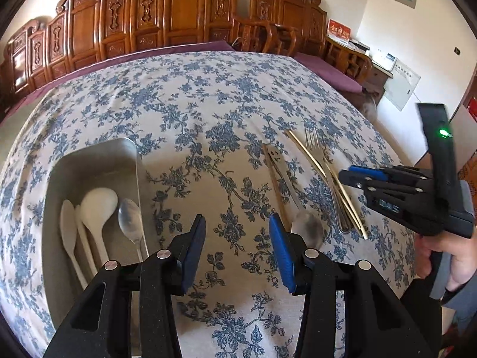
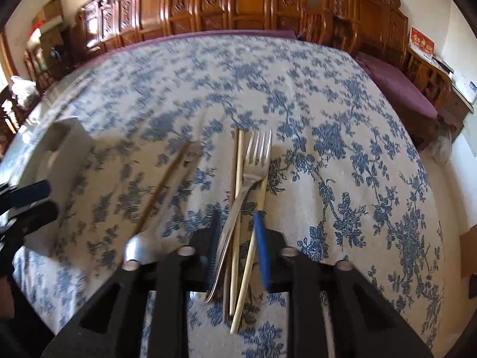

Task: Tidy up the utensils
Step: 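Grasp a metal fork with the right tool while the left tool returns to the utensils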

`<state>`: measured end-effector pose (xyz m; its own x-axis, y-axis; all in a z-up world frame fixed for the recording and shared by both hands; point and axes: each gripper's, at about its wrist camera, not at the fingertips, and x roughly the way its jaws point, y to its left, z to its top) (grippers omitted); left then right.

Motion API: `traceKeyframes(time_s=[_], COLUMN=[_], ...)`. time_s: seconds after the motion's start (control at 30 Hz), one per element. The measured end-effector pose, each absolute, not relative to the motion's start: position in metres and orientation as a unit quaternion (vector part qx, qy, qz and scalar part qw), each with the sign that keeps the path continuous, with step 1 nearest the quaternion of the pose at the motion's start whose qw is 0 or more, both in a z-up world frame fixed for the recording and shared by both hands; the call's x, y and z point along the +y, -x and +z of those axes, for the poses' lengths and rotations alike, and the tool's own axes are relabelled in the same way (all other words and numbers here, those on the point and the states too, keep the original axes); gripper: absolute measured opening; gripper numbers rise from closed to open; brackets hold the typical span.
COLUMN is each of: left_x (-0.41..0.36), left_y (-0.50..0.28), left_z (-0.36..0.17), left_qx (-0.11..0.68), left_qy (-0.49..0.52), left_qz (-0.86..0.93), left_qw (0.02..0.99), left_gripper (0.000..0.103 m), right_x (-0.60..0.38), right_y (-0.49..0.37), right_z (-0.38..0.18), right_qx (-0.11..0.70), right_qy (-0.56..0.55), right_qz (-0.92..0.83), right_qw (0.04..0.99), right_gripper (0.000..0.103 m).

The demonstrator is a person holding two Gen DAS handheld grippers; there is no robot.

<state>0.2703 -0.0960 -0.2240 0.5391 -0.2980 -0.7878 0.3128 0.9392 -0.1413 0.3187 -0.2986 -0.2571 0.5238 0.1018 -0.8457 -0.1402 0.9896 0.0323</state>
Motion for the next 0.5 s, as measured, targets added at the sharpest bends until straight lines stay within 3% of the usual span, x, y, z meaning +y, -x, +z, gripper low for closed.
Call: traceKeyframes(time_s=[0.5], left_x=[-0.101], left_y=[-0.27], left_z=[-0.231], left_qx=[0.453], left_qy=[-0.015], left_qz=[-0.174], left_qw=[0.874], left_gripper=[0.042], right_x=[-0.293], right_y=[-0.343], right_z=[-0.277], right_qx=[0.509], right_qy=[0.007], right_qz=[0.036], right_qw=[0.86], right_gripper=[0.009])
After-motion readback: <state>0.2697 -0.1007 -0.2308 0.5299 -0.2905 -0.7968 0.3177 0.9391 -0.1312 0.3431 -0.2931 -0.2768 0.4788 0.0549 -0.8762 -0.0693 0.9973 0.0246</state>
